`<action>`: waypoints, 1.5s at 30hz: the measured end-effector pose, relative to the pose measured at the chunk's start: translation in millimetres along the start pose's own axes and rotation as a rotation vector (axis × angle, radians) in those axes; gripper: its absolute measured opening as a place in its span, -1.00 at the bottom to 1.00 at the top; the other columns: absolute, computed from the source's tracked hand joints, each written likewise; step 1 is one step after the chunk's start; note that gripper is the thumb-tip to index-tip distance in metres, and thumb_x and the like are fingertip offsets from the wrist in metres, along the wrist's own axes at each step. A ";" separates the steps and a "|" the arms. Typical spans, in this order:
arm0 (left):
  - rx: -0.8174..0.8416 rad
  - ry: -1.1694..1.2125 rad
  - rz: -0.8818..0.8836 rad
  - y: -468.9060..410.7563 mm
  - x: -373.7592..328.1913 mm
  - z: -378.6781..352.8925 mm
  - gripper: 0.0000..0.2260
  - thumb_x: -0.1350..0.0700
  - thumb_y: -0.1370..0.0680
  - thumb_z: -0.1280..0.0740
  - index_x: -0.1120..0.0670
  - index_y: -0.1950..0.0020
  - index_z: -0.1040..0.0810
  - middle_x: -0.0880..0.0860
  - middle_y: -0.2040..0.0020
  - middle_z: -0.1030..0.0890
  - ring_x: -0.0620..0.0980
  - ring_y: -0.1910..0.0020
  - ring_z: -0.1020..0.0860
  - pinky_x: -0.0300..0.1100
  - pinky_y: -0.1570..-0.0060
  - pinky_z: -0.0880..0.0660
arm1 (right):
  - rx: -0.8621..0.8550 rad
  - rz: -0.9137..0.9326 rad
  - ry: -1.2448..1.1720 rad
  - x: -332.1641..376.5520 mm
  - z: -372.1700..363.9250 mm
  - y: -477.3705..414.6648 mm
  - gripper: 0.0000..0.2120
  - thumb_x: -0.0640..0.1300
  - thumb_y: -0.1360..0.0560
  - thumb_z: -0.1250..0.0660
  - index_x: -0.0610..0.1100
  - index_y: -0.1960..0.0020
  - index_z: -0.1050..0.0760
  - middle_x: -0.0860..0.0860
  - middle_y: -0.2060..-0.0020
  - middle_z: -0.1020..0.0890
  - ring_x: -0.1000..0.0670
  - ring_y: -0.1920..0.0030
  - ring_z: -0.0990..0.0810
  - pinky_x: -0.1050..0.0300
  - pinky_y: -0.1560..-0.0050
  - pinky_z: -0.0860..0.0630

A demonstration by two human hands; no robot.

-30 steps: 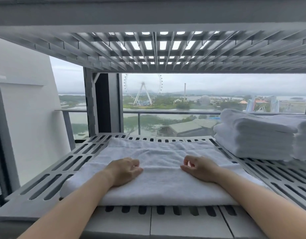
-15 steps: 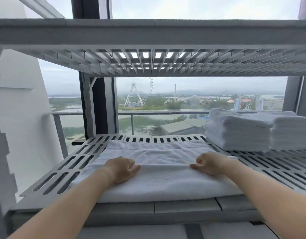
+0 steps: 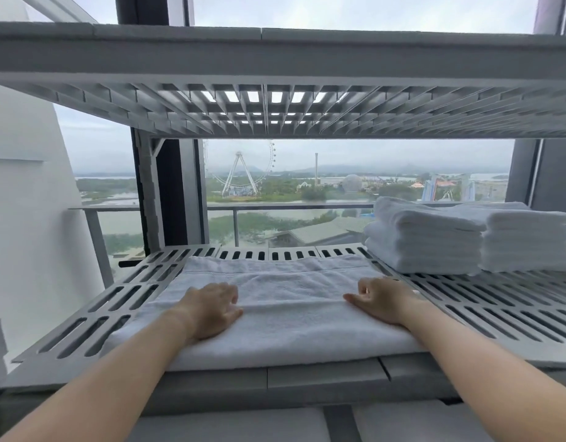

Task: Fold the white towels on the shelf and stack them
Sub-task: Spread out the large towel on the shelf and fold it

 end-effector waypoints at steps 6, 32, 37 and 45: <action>-0.068 0.229 -0.183 -3.7 -81.9 -3.0 -0.56 -0.08 -0.61 -0.03 -0.11 -0.50 -0.08 -0.13 -0.53 -0.06 -0.13 -0.51 0.03 0.09 -0.47 0.05 | -0.029 0.196 -0.318 79.0 1.2 17.7 -0.67 0.15 -0.54 -0.18 -0.03 -0.18 -0.44 0.04 -0.21 -0.48 0.02 -0.18 -0.47 0.12 -0.18 -0.38; 0.104 0.149 0.070 29.0 -43.7 -22.4 -0.41 -0.30 -0.56 0.11 -0.11 -0.53 0.09 -0.07 -0.56 0.11 -0.06 -0.52 0.16 0.18 -0.42 0.27 | 0.331 0.175 -0.111 100.7 -47.6 34.3 -0.44 0.39 -0.49 0.21 0.32 -0.46 0.09 0.17 -0.52 0.11 0.05 -0.52 0.18 -0.20 -0.44 0.24; 0.113 0.149 0.090 38.5 -9.3 -27.8 -0.40 -0.33 -0.54 0.13 -0.14 -0.53 0.13 -0.08 -0.56 0.10 -0.07 -0.52 0.16 0.16 -0.45 0.23 | 0.343 0.140 -0.096 92.9 -53.8 25.0 -0.44 0.36 -0.51 0.18 0.28 -0.48 0.15 0.16 -0.52 0.11 0.04 -0.52 0.16 -0.12 -0.46 0.23; 0.104 0.133 0.079 13.5 2.9 -29.2 -0.38 -0.37 -0.52 0.12 -0.17 -0.52 0.12 -0.08 -0.56 0.06 -0.07 -0.52 0.12 0.12 -0.45 0.24 | 0.343 0.145 -0.091 90.7 -58.5 0.7 -0.43 0.37 -0.51 0.17 0.28 -0.48 0.16 0.18 -0.52 0.11 0.06 -0.52 0.16 -0.10 -0.47 0.24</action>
Point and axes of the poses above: each hand's wrist, its own y-axis away from the middle knuckle, its own z-axis out of the back of the hand, x = y × z, the point moved 8 cm from there along -y, towards the middle knuckle
